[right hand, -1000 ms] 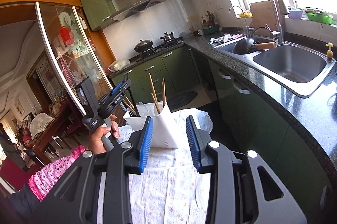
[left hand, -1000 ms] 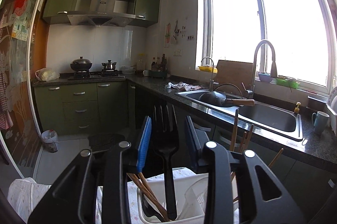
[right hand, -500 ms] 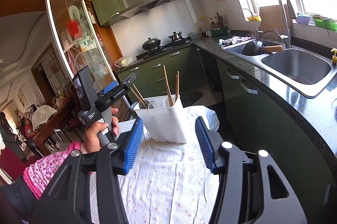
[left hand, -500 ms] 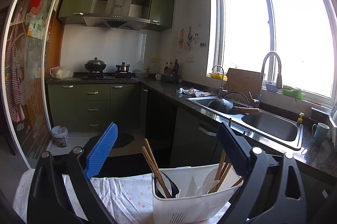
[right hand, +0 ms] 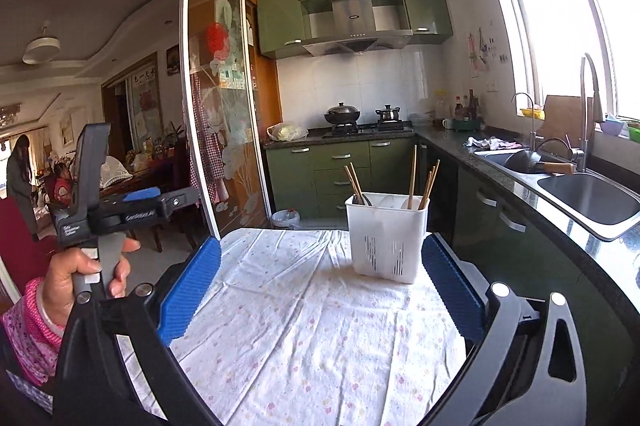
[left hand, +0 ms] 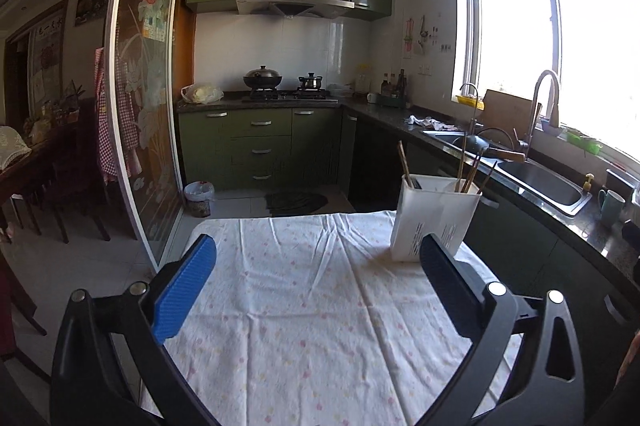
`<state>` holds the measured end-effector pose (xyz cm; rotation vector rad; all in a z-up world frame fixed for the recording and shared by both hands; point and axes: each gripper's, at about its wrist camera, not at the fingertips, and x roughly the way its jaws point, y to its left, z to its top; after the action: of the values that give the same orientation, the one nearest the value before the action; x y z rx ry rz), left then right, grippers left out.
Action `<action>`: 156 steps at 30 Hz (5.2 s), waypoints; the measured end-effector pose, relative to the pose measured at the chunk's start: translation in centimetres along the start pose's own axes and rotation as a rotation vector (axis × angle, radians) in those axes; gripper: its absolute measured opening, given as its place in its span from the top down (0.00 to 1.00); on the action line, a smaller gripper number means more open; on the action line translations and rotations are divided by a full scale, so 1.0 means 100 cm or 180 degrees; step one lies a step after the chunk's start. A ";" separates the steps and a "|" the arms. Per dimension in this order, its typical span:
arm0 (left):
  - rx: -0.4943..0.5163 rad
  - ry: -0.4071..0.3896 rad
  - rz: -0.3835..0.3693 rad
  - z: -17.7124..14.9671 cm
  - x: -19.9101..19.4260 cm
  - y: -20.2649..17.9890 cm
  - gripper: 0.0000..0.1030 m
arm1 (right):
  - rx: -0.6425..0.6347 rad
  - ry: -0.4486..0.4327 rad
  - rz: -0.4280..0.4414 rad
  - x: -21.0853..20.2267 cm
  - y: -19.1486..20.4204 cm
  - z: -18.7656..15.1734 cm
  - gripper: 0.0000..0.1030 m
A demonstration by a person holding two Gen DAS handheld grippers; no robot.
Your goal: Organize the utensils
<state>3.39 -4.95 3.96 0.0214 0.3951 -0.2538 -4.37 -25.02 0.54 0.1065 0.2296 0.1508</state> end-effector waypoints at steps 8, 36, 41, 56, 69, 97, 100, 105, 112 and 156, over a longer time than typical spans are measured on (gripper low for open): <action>-0.0182 0.0155 0.0321 -0.064 -0.042 0.039 0.06 | -0.0167 0.0024 -0.0281 -0.002 0.041 -0.038 0.04; -0.0121 -0.0058 0.0663 -0.050 -0.065 0.046 0.06 | -0.0099 -0.0063 -0.0403 -0.003 0.032 -0.049 0.04; -0.0132 -0.0057 0.0660 -0.049 -0.066 0.045 0.06 | -0.0114 -0.0077 -0.0387 -0.003 0.031 -0.047 0.04; -0.0118 -0.0047 0.0642 -0.049 -0.066 0.045 0.06 | -0.0112 -0.0084 -0.0377 -0.004 0.032 -0.046 0.04; -0.0090 -0.0035 0.0601 -0.047 -0.064 0.038 0.06 | -0.0100 -0.0099 -0.0397 -0.007 0.030 -0.045 0.04; -0.0082 -0.0036 0.0570 -0.044 -0.064 0.037 0.06 | -0.0097 -0.0103 -0.0387 -0.008 0.032 -0.045 0.04; -0.0082 -0.0035 0.0569 -0.044 -0.064 0.037 0.06 | -0.0100 -0.0103 -0.0390 -0.008 0.032 -0.045 0.04; -0.0081 -0.0033 0.0571 -0.044 -0.064 0.036 0.06 | -0.0099 -0.0101 -0.0387 -0.008 0.032 -0.045 0.04; -0.0084 -0.0033 0.0571 -0.044 -0.064 0.036 0.06 | -0.0098 -0.0100 -0.0383 -0.008 0.032 -0.044 0.04; 0.0106 0.0278 0.0436 -0.055 -0.042 0.029 0.06 | -0.0072 -0.0072 -0.0387 -0.010 0.033 -0.043 0.04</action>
<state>-1.71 -0.79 0.36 0.0923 0.4742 -0.1244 -6.81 -21.53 -3.04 0.0713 0.2113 0.0314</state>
